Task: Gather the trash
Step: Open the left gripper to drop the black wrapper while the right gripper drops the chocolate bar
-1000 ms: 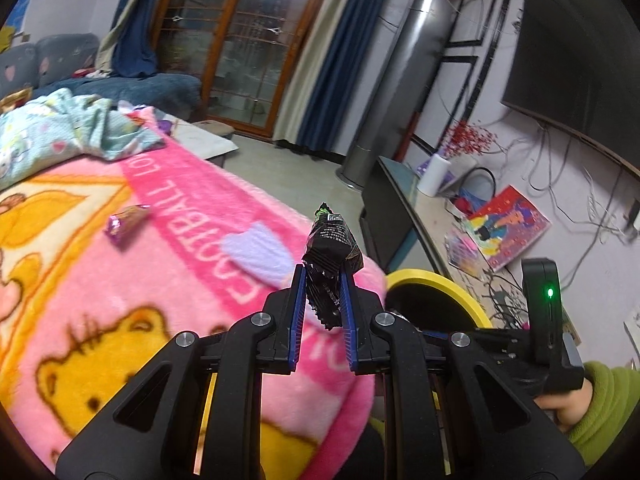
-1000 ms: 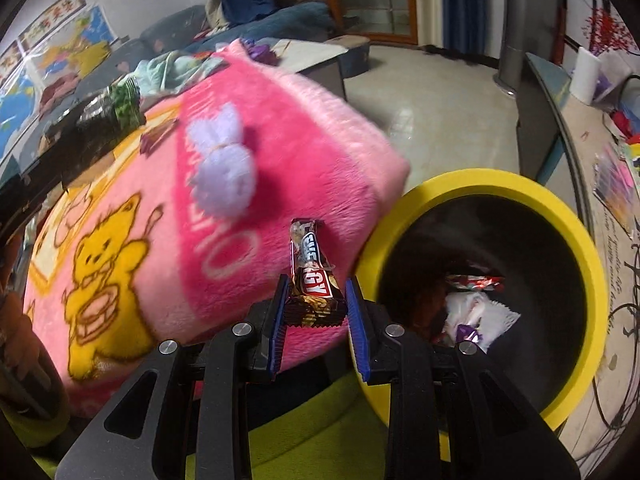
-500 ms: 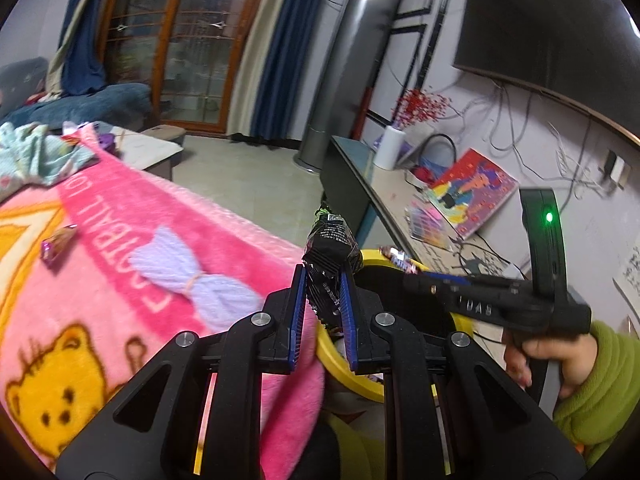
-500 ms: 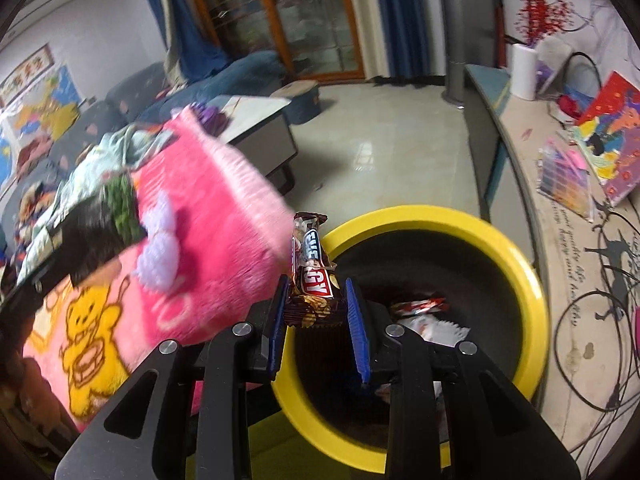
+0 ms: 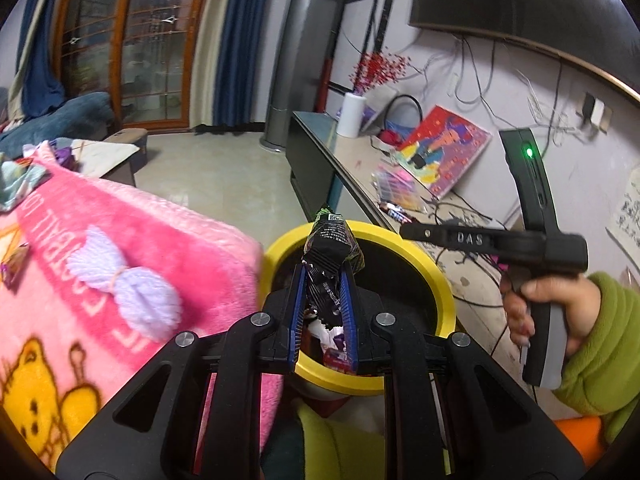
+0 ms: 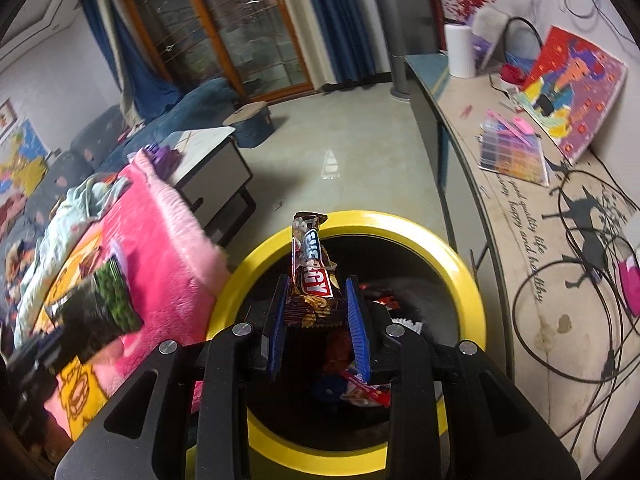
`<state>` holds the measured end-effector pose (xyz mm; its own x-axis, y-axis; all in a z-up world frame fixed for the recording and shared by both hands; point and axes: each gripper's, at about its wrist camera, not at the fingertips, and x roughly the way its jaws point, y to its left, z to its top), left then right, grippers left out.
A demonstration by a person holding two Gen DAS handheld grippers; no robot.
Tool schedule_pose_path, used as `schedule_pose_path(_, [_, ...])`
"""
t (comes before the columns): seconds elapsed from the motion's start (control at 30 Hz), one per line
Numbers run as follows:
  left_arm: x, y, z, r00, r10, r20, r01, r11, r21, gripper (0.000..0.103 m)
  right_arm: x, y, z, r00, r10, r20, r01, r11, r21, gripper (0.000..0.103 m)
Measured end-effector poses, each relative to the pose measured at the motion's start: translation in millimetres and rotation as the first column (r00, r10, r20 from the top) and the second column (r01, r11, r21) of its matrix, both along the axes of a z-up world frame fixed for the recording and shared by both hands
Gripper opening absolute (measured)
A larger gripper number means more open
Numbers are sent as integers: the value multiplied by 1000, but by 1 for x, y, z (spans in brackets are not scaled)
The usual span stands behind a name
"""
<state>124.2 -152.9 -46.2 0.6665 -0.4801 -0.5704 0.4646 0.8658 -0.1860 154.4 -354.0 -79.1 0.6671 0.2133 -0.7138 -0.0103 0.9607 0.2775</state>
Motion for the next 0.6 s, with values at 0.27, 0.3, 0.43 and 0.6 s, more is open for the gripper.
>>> schedule_pose_path(0.27, [6, -34, -18, 997, -76, -34, 78, 996, 52, 12, 1, -18, -2, 999, -41, -11, 41, 999, 33, 27])
schedule_pose_path(0.3, [7, -38, -21, 996, -87, -38, 89, 994, 57, 13, 1, -19, -3, 999, -42, -12, 43, 998, 36, 28])
schedule_pose_path(0.43, [9, -51, -28, 993, -111, -42, 114, 991, 70, 16, 3, -25, -2, 998, -61, -12, 61, 996, 59, 33])
schedule_pose_path(0.6, [19, -61, -34, 993, -109, -54, 113, 990, 83, 45, 2, -33, -2, 995, -96, -8, 96, 993, 72, 48])
